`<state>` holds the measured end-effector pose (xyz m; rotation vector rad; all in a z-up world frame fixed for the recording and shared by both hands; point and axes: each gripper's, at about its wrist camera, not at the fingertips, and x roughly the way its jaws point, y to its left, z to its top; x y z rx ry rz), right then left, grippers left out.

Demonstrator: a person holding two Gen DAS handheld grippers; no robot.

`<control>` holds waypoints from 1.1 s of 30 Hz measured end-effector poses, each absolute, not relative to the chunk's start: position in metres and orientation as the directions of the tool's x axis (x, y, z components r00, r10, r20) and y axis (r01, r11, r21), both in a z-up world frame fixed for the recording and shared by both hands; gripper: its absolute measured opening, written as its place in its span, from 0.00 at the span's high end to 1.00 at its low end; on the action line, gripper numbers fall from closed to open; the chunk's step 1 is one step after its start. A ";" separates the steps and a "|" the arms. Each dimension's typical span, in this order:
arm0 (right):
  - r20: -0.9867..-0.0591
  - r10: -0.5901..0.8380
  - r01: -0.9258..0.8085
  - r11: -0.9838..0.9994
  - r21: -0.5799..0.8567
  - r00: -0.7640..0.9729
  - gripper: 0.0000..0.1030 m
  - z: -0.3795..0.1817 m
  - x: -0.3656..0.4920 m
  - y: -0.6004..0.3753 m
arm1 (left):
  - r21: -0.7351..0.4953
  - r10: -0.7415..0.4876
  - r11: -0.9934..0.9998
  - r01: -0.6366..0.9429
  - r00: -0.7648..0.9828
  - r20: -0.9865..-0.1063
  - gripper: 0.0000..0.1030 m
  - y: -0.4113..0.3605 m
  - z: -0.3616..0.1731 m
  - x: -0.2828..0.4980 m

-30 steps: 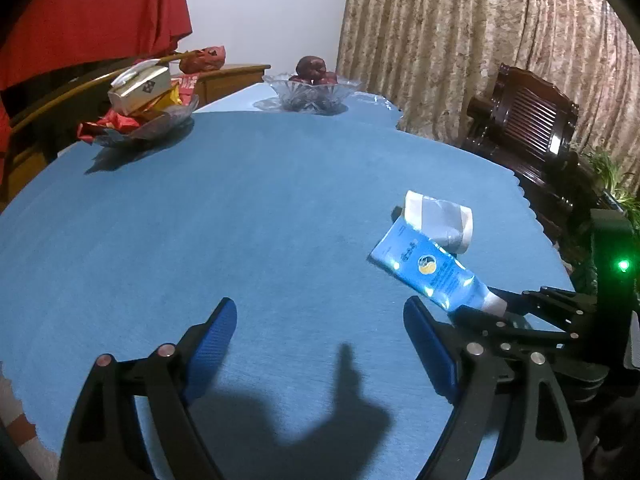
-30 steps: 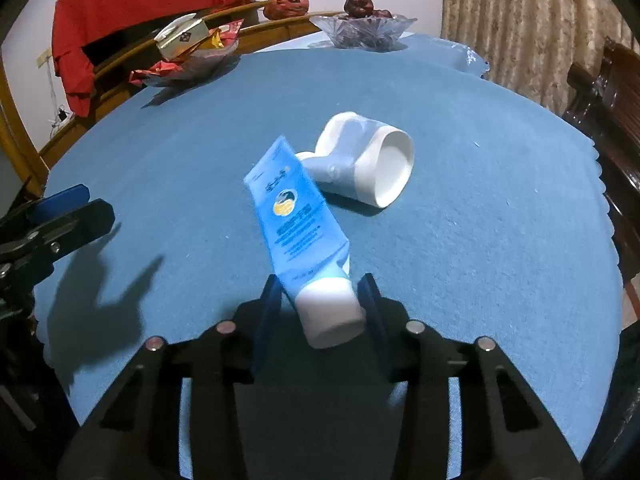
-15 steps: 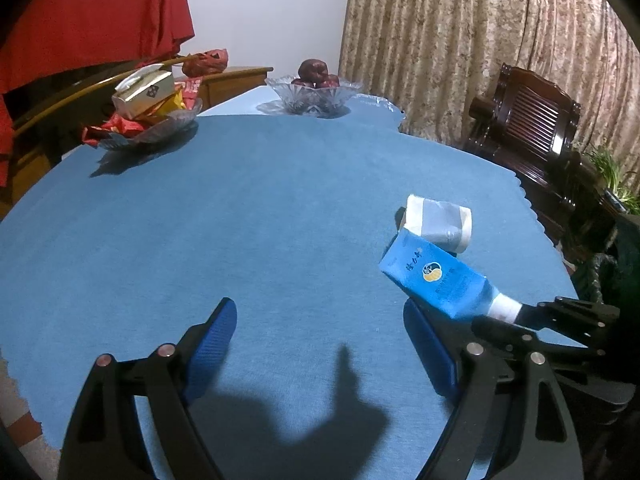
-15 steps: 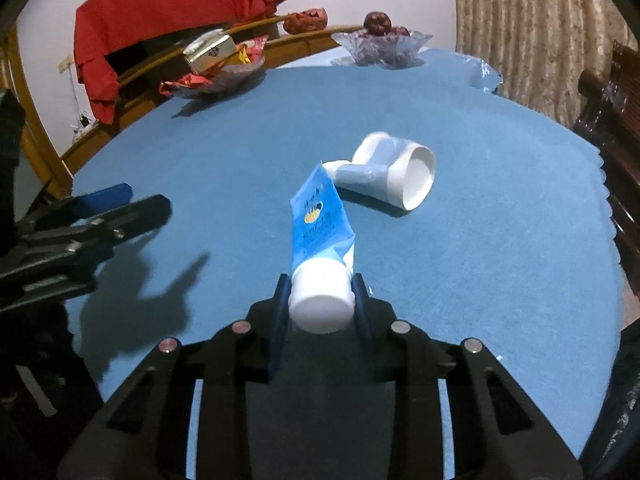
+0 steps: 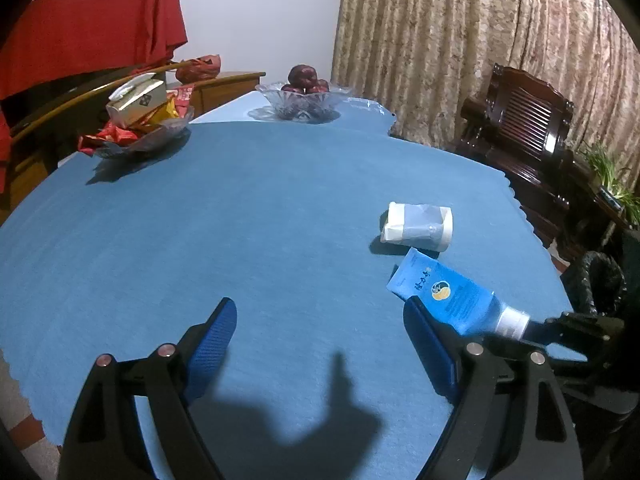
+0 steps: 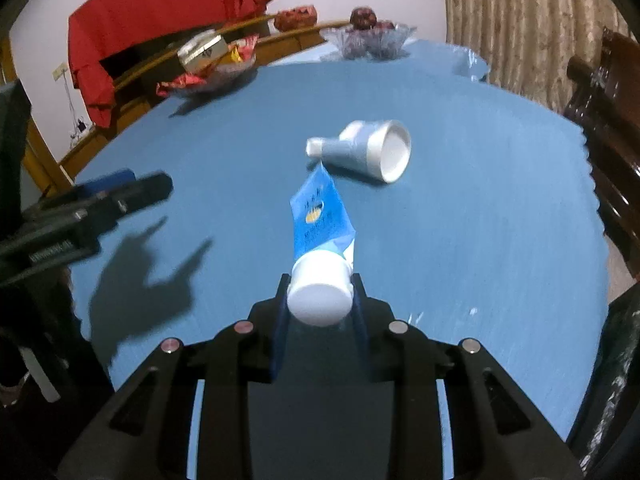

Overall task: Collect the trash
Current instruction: 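Grasp the blue hand-cream tube by its white cap with the right tool, then grasp the white plastic cap piece with the left tool while the right holds the tube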

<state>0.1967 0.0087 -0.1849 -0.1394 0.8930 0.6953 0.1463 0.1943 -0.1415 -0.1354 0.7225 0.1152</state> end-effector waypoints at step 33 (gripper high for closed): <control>-0.720 0.498 -0.564 0.806 0.178 0.483 0.72 -0.162 0.188 -0.022 | -0.083 0.044 0.988 -0.133 0.743 -0.668 0.19 0.183 -0.141 0.150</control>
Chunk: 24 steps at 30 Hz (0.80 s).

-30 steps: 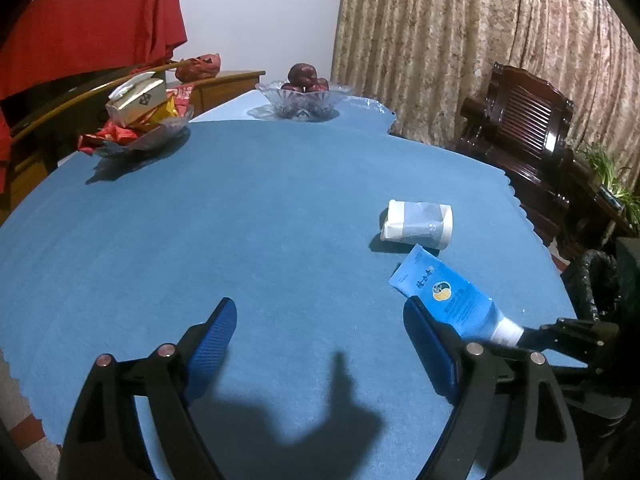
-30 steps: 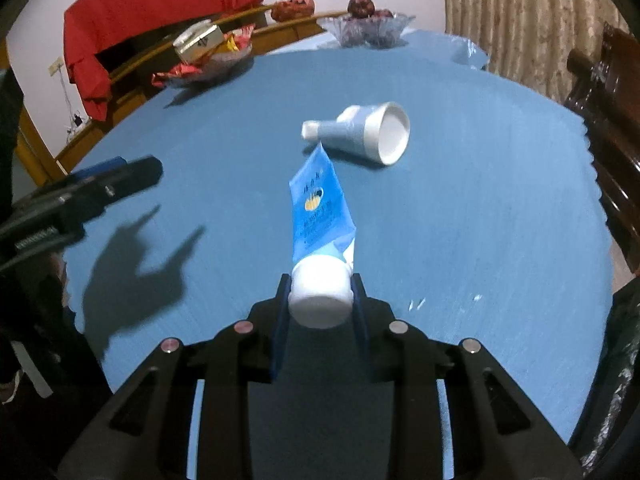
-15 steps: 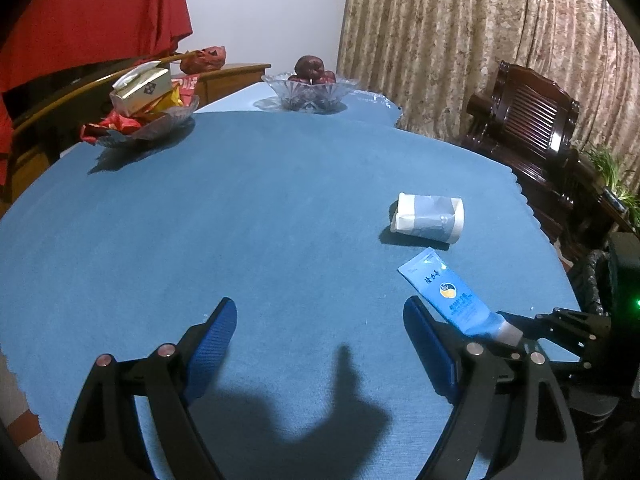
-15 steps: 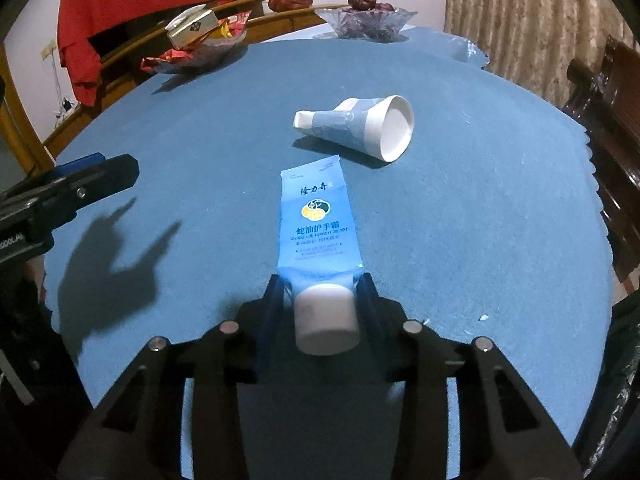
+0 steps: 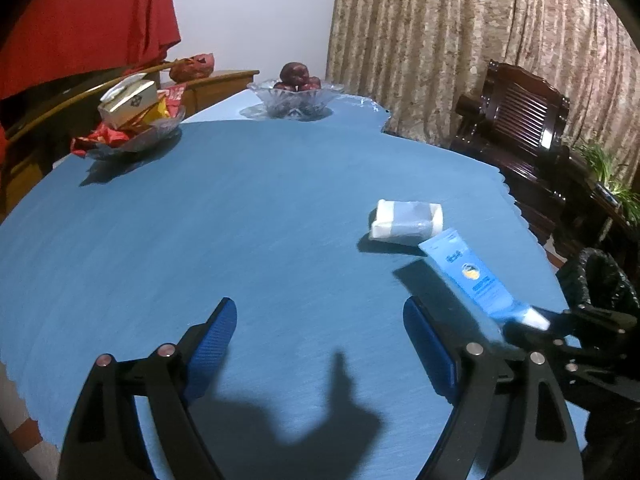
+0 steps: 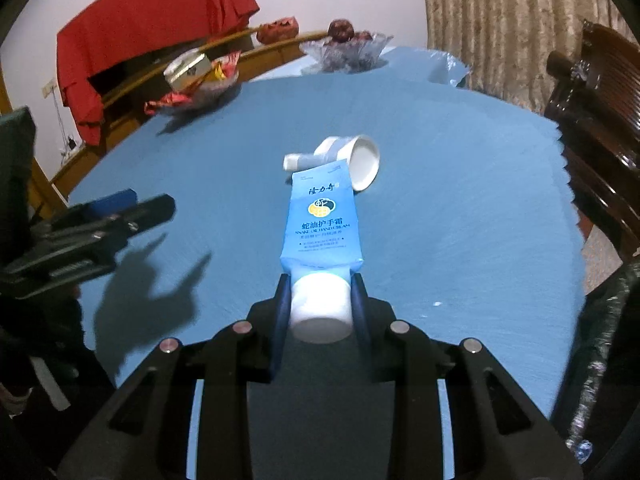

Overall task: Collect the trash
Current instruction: 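Grasp the white plastic cap piece with the left tool while the right holds the tube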

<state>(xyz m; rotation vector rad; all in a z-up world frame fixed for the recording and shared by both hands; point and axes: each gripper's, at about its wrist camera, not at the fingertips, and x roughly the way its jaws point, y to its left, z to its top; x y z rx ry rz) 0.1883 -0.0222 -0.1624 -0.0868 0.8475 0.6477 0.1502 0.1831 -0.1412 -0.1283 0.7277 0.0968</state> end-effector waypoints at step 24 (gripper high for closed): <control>-0.681 0.421 -0.424 0.888 0.177 0.599 0.72 -0.152 0.257 -0.066 | -0.119 -0.087 0.993 0.008 0.732 -0.676 0.18 0.131 -0.153 0.243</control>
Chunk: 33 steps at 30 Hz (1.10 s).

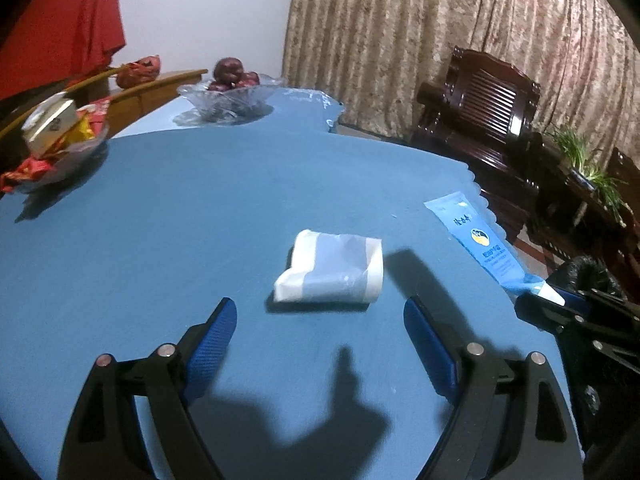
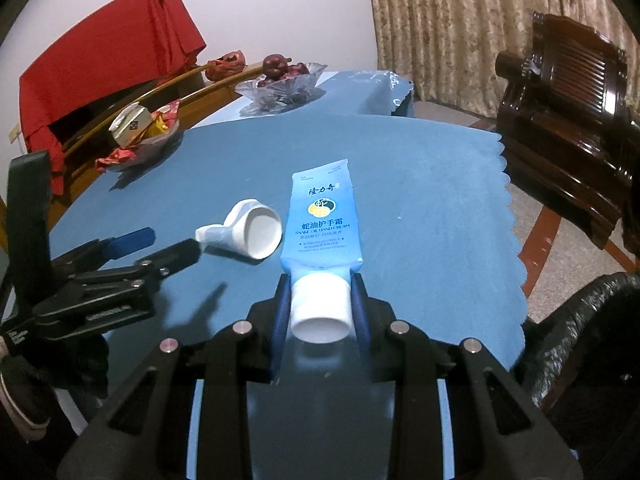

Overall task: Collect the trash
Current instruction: 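Grasp the white plastic cap piece with the left tool while the right holds the tube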

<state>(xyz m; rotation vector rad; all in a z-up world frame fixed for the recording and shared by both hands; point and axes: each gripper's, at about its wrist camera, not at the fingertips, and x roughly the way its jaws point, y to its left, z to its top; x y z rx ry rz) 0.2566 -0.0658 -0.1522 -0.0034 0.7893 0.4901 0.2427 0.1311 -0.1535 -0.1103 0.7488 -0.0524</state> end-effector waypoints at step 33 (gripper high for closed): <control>-0.677 0.414 -0.418 0.892 0.170 0.608 0.72 -0.156 0.288 -0.063 | -0.234 -0.200 0.971 0.047 0.696 -0.690 0.30 0.129 -0.172 0.292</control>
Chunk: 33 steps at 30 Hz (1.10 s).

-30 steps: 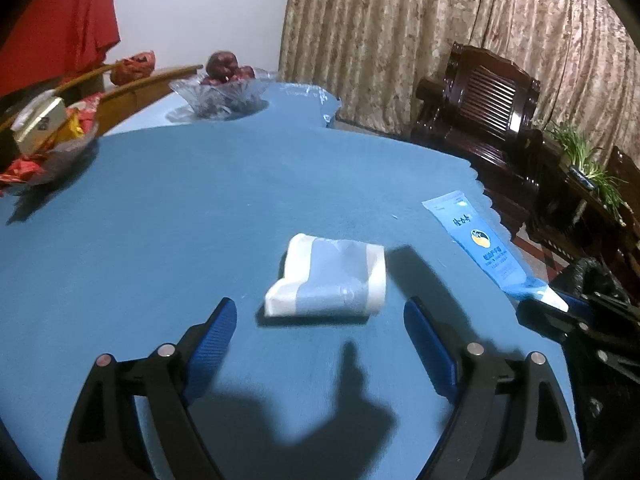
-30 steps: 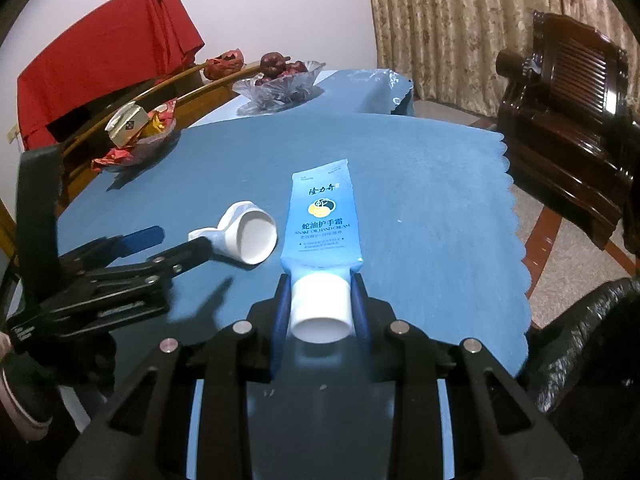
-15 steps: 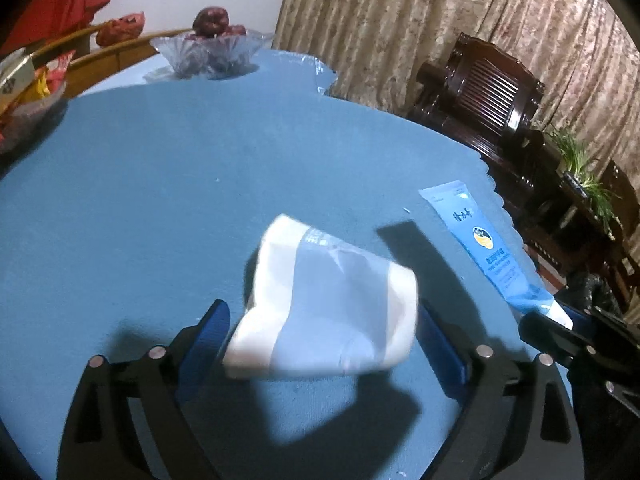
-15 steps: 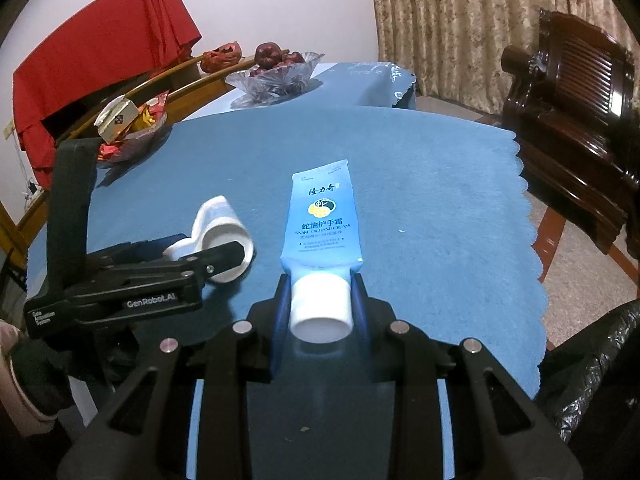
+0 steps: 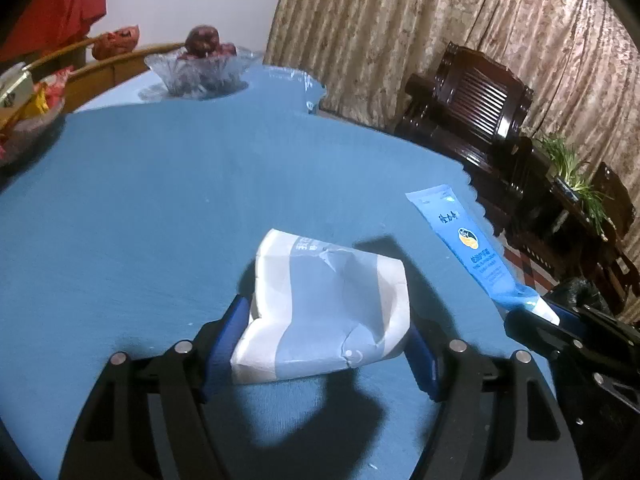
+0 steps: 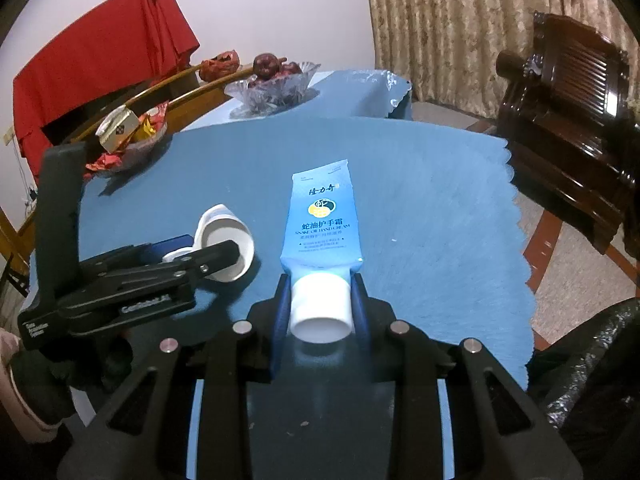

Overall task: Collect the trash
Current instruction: 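Grasp the white plastic cap piece with the left tool while the right holds the tube, then carry the white piece and blue tube over the bin with both tools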

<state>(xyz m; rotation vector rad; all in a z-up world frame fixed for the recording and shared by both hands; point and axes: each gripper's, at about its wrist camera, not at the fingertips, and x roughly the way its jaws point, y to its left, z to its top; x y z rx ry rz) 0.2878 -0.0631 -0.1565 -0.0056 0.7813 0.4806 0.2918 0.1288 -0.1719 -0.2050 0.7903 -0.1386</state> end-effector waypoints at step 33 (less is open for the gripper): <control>-0.556 0.347 -0.325 0.935 0.143 0.755 0.72 -0.060 0.173 -0.149 | -0.161 -0.193 0.980 0.119 0.780 -0.595 0.30 0.069 -0.065 0.177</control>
